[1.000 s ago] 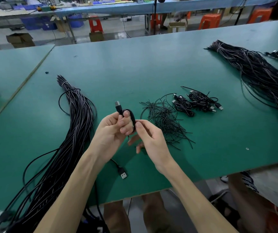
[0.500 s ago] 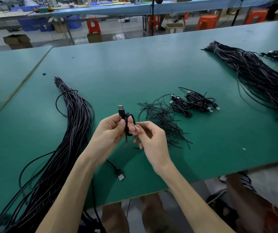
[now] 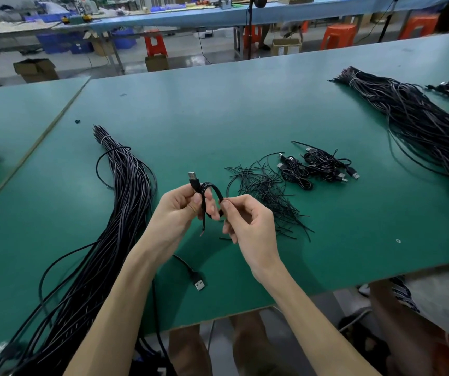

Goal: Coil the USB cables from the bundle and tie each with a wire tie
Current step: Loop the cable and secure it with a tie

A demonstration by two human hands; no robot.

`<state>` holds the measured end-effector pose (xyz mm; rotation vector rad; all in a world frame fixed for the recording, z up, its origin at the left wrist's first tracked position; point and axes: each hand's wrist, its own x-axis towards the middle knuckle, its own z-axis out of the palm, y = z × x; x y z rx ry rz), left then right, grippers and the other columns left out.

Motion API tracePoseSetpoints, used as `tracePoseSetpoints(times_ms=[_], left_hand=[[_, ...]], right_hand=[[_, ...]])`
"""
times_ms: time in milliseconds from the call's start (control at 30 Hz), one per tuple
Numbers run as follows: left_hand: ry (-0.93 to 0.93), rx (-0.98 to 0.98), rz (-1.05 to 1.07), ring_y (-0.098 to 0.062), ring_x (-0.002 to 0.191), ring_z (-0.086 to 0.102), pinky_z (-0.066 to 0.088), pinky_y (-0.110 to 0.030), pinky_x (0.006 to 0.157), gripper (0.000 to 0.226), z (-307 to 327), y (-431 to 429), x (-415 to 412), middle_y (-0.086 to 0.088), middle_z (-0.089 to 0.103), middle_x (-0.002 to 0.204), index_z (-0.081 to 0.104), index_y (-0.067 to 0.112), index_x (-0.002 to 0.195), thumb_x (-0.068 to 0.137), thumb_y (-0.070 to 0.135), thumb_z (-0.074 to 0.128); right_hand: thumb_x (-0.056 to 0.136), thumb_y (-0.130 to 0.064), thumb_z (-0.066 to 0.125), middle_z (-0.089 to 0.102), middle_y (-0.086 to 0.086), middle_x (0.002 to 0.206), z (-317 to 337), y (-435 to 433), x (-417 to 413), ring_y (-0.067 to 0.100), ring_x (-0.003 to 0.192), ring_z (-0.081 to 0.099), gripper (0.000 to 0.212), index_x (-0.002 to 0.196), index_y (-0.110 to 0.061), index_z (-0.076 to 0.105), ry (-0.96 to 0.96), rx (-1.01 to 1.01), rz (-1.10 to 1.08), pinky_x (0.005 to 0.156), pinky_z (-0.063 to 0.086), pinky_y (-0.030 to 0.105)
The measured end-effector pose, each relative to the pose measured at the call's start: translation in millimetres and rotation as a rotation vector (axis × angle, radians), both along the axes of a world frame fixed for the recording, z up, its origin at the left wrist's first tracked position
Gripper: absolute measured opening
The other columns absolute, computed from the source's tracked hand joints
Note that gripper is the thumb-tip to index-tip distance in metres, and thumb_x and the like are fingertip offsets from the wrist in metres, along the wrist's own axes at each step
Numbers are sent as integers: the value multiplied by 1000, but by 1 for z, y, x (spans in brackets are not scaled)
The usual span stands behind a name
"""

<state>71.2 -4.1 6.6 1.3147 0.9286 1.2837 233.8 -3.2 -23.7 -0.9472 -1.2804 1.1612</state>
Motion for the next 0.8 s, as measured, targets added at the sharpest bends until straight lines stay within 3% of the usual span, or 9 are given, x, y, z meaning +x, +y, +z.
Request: tracePoseSetpoints(times_ms=[100, 333, 433, 500, 600, 700, 800], left_hand=[[-59, -59, -21, -16, 77, 62, 53, -27, 83, 16, -2, -1, -1, -1, 64, 78, 63, 6, 99, 102, 16, 50], [-21, -82, 10, -16, 77, 63, 56, -30, 81, 17, -4, 0, 0, -2, 64, 78, 61, 3, 100, 101, 14, 49], [12, -65, 55, -21, 80, 62, 57, -32, 81, 17, -6, 1, 3, -4, 63, 79, 62, 3, 100, 101, 14, 50], [36, -53, 89, -22, 81, 64, 58, -33, 81, 17, -7, 1, 4, -3, 65, 79, 63, 4, 100, 104, 9, 47], [72, -30, 151, -15, 79, 68, 58, -27, 79, 23, -8, 3, 5, 1, 70, 79, 66, 7, 100, 106, 1, 45], [143, -1, 175, -13, 81, 69, 57, -24, 80, 23, -9, 3, 7, 3, 73, 81, 68, 8, 101, 105, -1, 47], [209, 12, 176, -17, 92, 69, 57, -31, 88, 20, -11, 4, 7, -6, 73, 94, 70, 8, 98, 103, -1, 53]], right_hand=[[101, -19, 65, 64, 3, 59, -1, 0, 1, 15, 53, 58, 13, 91, -13, 69, -1, -21, 19, 46, 43, 28], [101, -13, 64, 69, 7, 64, 0, -1, 1, 20, 55, 63, 10, 94, -9, 69, -6, -25, 20, 50, 48, 29], [103, -8, 60, 72, 10, 79, 0, -2, -1, 12, 55, 63, 20, 117, -12, 74, -78, -2, -19, 56, 51, 23], [105, -8, 56, 67, 8, 92, 0, -3, -3, 4, 55, 60, 32, 135, -11, 67, -180, 62, -29, 60, 50, 15], [108, -30, 48, 58, -1, 103, 5, -7, -7, 3, 61, 57, 46, 150, -11, 51, -349, 133, 15, 71, 49, 13], [97, -56, 47, 47, -5, 111, 9, -9, -10, 0, 83, 51, 75, 156, -9, 40, -482, 124, 84, 92, 47, 21], [99, -52, 49, 45, -3, 114, 8, -10, -11, 6, 98, 52, 71, 154, -7, 40, -588, 134, 74, 97, 46, 26]])
